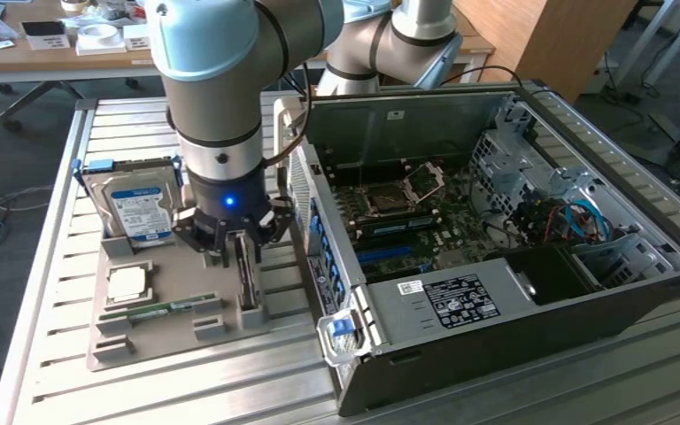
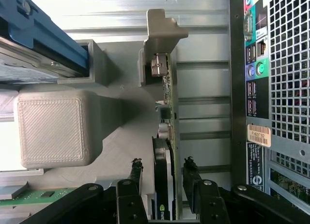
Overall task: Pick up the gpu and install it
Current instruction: 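Pick up the gpu and move the gpu toward the slot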
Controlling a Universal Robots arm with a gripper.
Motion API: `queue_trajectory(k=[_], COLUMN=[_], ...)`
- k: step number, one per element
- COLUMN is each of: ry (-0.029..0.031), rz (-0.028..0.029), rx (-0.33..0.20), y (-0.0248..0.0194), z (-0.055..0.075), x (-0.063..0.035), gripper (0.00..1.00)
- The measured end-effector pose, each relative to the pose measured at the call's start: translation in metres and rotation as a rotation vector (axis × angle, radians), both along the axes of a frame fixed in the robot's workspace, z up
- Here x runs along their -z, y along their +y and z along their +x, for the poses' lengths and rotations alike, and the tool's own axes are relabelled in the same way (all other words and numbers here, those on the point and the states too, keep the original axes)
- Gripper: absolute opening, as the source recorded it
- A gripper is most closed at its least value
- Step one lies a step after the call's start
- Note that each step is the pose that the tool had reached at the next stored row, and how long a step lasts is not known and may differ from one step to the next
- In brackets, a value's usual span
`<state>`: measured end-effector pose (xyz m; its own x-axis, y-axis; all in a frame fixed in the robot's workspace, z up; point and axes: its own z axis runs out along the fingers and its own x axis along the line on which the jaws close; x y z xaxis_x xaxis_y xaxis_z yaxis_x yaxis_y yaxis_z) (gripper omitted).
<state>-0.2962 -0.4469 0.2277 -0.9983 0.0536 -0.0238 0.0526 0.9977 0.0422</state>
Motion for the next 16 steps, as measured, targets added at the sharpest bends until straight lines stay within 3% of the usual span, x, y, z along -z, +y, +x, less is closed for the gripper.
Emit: queue_trajectory(k=[16], ry=[-0.0003], rz=[0.0000], rx=[0.000], y=[-0.0009], z=[0.0002], x=[0.0000], gripper=[0.47])
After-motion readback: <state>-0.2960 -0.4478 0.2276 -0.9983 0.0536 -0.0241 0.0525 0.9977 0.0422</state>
